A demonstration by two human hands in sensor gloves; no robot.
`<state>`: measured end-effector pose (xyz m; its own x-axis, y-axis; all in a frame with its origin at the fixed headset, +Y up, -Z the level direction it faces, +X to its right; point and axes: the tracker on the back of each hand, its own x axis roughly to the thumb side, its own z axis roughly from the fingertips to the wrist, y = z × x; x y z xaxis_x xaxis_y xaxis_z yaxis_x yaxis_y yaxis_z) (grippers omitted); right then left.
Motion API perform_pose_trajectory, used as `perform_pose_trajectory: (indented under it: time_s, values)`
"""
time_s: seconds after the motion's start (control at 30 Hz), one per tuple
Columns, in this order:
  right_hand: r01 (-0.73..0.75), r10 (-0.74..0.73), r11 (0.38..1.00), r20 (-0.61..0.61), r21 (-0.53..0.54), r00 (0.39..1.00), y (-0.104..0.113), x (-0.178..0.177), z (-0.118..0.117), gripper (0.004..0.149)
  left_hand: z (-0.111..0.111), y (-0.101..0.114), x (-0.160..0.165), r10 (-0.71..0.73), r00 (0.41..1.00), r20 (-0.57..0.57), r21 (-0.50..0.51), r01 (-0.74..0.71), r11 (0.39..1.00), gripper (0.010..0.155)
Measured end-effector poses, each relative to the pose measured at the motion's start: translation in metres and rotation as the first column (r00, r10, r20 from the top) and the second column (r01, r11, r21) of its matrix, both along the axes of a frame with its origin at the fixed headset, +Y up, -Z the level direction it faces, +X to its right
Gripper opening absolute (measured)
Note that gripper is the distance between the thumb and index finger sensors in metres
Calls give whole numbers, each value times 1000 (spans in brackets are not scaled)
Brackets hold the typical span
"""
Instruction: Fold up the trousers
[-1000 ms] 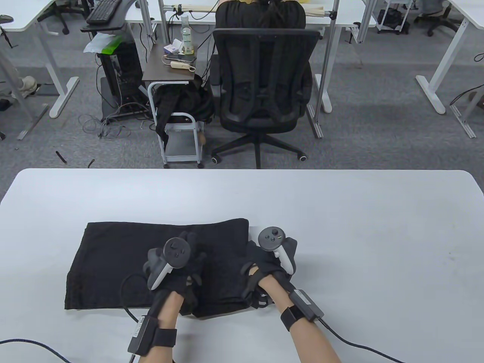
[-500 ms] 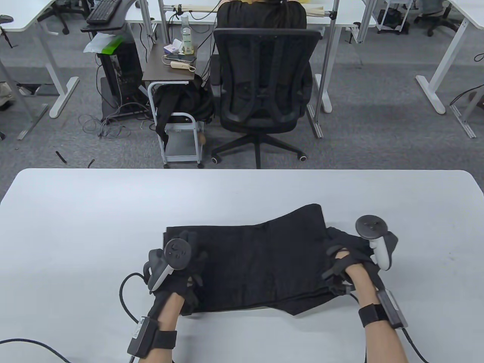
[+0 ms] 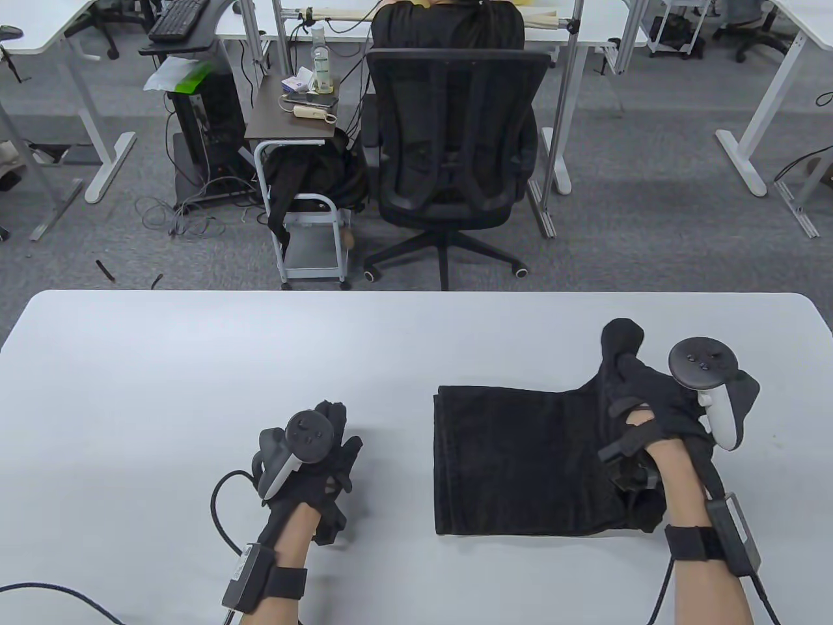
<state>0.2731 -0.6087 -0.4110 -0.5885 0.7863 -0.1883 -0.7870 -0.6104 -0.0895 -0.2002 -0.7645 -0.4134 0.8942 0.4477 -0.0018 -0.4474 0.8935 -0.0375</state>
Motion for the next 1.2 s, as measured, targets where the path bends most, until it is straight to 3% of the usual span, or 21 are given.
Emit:
perform_pose_trajectory:
  time_s: [0.13, 0.33, 0.47, 0.57, 0.7, 0.87, 1.0, 1.2]
  values:
    - [9, -7, 1000, -114, 23, 993, -5, -54, -8, 58, 0, -2, -1, 10, 1000, -1, -7, -10, 1000, 67]
    - [-80, 80, 997, -293, 9, 953, -49, -132, -14, 58, -1, -5, -2, 12, 1000, 0, -17, -12, 1000, 67]
    - [-168, 165, 986, -304, 14, 938, -68, -147, -17, 58, -1, -7, -4, 21, 1000, -4, -21, -21, 1000, 67]
    - [-312, 302, 950, -334, 26, 893, -92, -156, -16, 63, -2, -8, -4, 30, 1000, -2, -25, -30, 999, 67]
    - [-392, 357, 920, -409, -2, 840, -127, -172, -14, 73, -4, -10, -2, 27, 1000, 5, -29, -27, 999, 67]
    - [-570, 467, 819, -510, -58, 722, -169, -200, -21, 86, -4, -13, -3, 26, 1000, 3, -37, -26, 999, 67]
    - [-601, 428, 782, -557, -168, 712, -195, -208, -30, 84, -4, -15, -4, 27, 1000, 0, -47, -27, 999, 68]
    - [-614, 453, 774, -543, -154, 707, -199, -208, -31, 81, -5, -16, -4, 29, 1000, 2, -50, -29, 998, 67]
